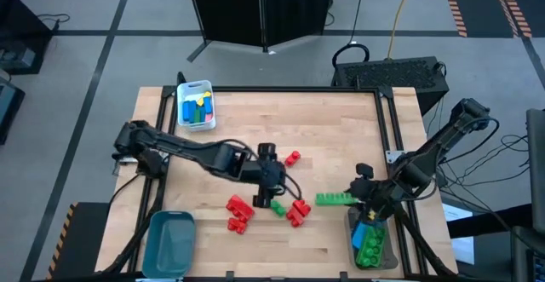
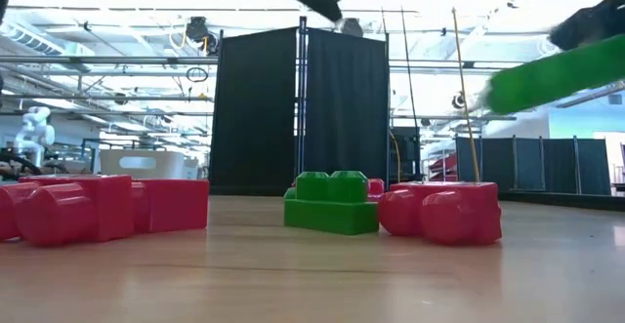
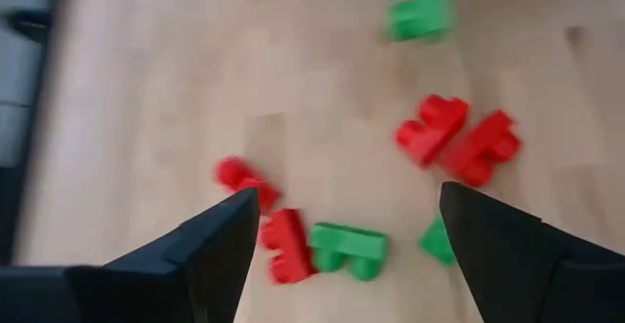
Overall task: Sort blocks by size
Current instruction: Put the green 4 stud gamepiece into the black bin
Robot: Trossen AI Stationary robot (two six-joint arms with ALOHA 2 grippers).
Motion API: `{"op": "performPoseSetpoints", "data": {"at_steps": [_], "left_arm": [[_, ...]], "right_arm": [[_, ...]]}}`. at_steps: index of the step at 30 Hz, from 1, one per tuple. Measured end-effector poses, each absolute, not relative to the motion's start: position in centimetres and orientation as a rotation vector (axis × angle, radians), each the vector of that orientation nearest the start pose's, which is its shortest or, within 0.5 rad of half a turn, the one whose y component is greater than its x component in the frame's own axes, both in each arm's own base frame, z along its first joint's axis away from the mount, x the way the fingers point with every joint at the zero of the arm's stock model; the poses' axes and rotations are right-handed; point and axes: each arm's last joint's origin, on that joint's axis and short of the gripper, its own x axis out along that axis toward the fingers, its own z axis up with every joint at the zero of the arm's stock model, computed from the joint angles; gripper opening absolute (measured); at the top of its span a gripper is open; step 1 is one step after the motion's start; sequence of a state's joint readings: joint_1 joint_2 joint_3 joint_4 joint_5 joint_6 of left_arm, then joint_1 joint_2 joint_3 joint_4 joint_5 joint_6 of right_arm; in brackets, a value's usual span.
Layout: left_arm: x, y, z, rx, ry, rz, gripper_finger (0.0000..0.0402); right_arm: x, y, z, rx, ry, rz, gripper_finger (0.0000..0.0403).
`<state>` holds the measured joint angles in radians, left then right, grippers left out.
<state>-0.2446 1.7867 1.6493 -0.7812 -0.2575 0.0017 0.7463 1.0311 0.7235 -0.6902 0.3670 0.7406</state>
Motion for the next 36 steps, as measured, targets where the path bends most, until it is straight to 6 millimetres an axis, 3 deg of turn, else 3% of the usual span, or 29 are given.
{"op": "performPoseSetpoints", "data": {"at_steps": [4, 10, 16, 20, 26, 36], "left_arm": [[36.1, -10.1, 32.5, 0.279, 0.843, 0.114, 0.0305], [35.3, -11.8, 32.9, 0.292, 0.812, 0.136, 0.0305], [35.1, -12.2, 32.9, 0.257, 0.803, 0.16, 0.0305], [35.2, -12.1, 33.0, 0.26, 0.793, 0.183, 0.0305], [35.4, -11.6, 33.0, 0.23, 0.78, 0.217, 0.0306], [35.3, -11.2, 32.3, 0.218, 0.81, 0.243, 0.0306]], "right_arm": [[12.9, 11.8, 24.5, 0.254, 0.954, 0.171, 0.0158], [10.3, 10.7, 26.7, 0.403, 0.953, 0.356, 0.0158], [7.7, 10.0, 27.6, 0.498, 1.05, 0.542, 0.0159], [6.6, 9.5, 27.3, 0.465, 1.126, 0.575, 0.0159], [6.6, 9.4, 26.9, 0.409, 1.16, 0.553, 0.016], [8.1, 11.4, 25.4, 0.287, 1.225, 0.504, 0.0166]]}}
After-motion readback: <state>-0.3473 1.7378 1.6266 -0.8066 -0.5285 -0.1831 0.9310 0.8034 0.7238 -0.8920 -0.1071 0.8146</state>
